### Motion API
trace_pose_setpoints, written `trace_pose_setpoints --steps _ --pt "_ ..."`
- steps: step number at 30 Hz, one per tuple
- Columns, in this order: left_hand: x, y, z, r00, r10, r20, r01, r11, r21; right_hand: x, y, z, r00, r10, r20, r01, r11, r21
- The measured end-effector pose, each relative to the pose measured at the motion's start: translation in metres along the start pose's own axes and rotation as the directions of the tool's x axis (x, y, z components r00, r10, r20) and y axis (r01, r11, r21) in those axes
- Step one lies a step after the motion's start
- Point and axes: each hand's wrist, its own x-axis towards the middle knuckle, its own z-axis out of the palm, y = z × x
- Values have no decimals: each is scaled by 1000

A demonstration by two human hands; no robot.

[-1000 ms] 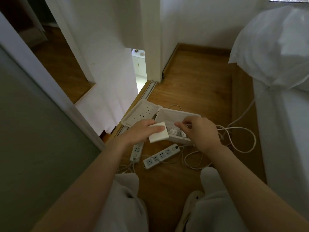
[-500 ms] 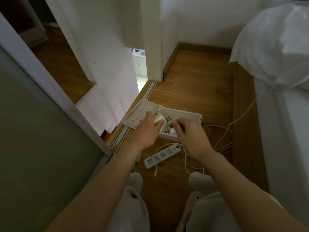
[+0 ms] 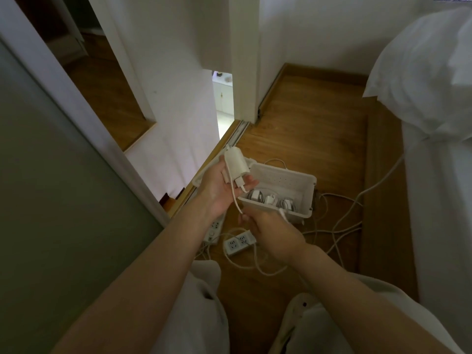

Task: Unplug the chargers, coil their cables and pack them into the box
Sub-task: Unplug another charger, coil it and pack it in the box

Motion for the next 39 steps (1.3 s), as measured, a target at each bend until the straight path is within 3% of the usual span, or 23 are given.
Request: trace_pose_setpoints --steps 5,8,10,12,17,19,24,29,33,35,39 --pt "-2 5 -4 995 33 91 -54 971 234 6 20 -10 995 97 32 -99 992 75" --pt "-2 8 -13 978 -3 210 -97 881 463 9 29 -19 993 109 37 -111 990 86" --pt "-1 8 -19 961 -77 267 -123 744 657 12 34 -23 991 129 37 -131 988 77" --pt "-4 8 -22 950 -143 277 -163 528 833 13 40 -25 983 180 29 -182 981 62" --pt "1 4 -32 984 -109 142 -134 79 988 16 52 -36 955 255 -150 -275 953 -127" --pt "5 5 -40 991 -88 99 -101 -20 995 18 50 -36 951 250 -182 -279 948 -153" --pt "12 1 -46 995 13 95 -92 -154 984 16 38 -32 945 206 -253 -247 959 -142" --pt "18 -2 -43 970 214 117 -117 -16 993 13 16 -28 960 135 -245 -171 976 -133" --pt "22 -5 -41 922 360 141 -152 4 988 10 -1 -16 963 154 -219 -179 979 -100" --pt "24 -6 -39 917 392 73 -135 133 982 7 -10 -7 974 127 -190 -149 983 -106" --pt "25 -3 -31 919 376 -122 -102 525 845 4 -20 7 988 53 -148 -70 991 -111"
